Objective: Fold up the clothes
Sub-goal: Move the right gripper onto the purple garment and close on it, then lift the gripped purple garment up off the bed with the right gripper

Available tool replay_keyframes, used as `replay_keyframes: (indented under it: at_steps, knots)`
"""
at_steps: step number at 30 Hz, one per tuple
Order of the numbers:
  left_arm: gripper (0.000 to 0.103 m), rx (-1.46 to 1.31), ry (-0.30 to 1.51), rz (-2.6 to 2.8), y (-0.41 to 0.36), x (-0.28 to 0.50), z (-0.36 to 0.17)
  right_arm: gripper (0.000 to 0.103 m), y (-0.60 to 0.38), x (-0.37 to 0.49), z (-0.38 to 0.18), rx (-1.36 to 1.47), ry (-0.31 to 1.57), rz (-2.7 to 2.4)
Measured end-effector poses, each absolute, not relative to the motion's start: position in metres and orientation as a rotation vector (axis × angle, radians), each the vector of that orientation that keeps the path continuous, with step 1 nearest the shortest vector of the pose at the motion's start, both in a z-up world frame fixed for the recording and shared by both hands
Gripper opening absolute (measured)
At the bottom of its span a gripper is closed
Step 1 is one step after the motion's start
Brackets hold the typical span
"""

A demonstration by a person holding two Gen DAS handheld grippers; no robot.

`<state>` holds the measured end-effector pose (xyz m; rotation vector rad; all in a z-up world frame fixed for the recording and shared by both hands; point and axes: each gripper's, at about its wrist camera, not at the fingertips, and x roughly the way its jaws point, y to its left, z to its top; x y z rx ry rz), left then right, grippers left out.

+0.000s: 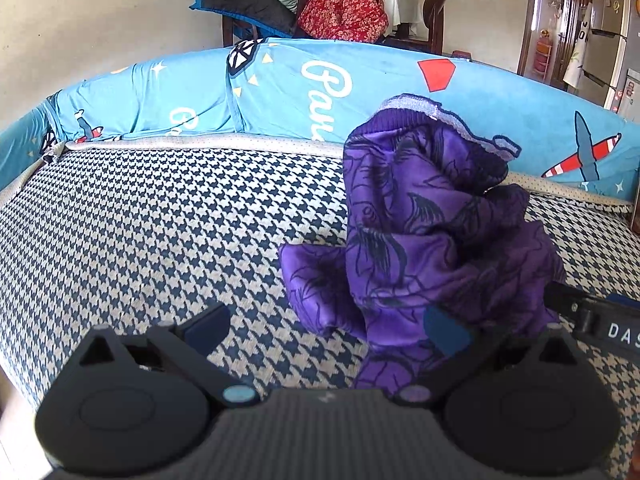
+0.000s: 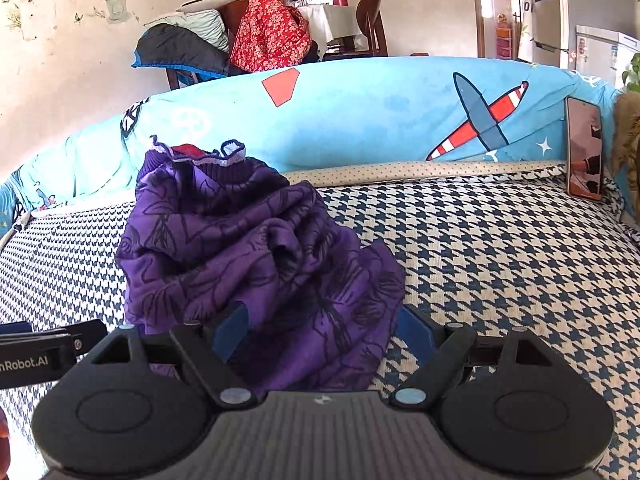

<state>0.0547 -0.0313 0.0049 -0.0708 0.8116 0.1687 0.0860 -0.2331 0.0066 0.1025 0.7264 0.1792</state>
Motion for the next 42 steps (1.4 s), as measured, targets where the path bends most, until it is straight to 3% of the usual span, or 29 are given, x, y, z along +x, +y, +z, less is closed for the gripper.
replay_keyframes:
  at_steps: [13, 15, 17, 21, 42]
  knots:
    - [0.103, -0.055, 0.809, 0.196, -0.022, 0.107, -0.004, 0.079, -0.211, 0.129, -0.018, 0.178, 0.695, 0.296]
    - [0.103, -0.051, 0.826, 0.202, -0.022, 0.112, -0.010, 0.057, -0.206, 0.134, -0.027, 0.171, 0.712, 0.313]
    - [0.103, -0.046, 0.844, 0.207, -0.021, 0.118, -0.015, 0.050, -0.203, 0.135, -0.031, 0.173, 0.710, 0.331]
    - [0.103, -0.075, 0.856, 0.190, -0.022, 0.118, -0.018, 0.021, -0.206, 0.130, -0.026, 0.174, 0.664, 0.345]
    - [0.103, -0.077, 0.851, 0.106, -0.067, 0.118, -0.016, 0.016, -0.332, 0.082, 0.040, 0.143, 0.336, -0.217]
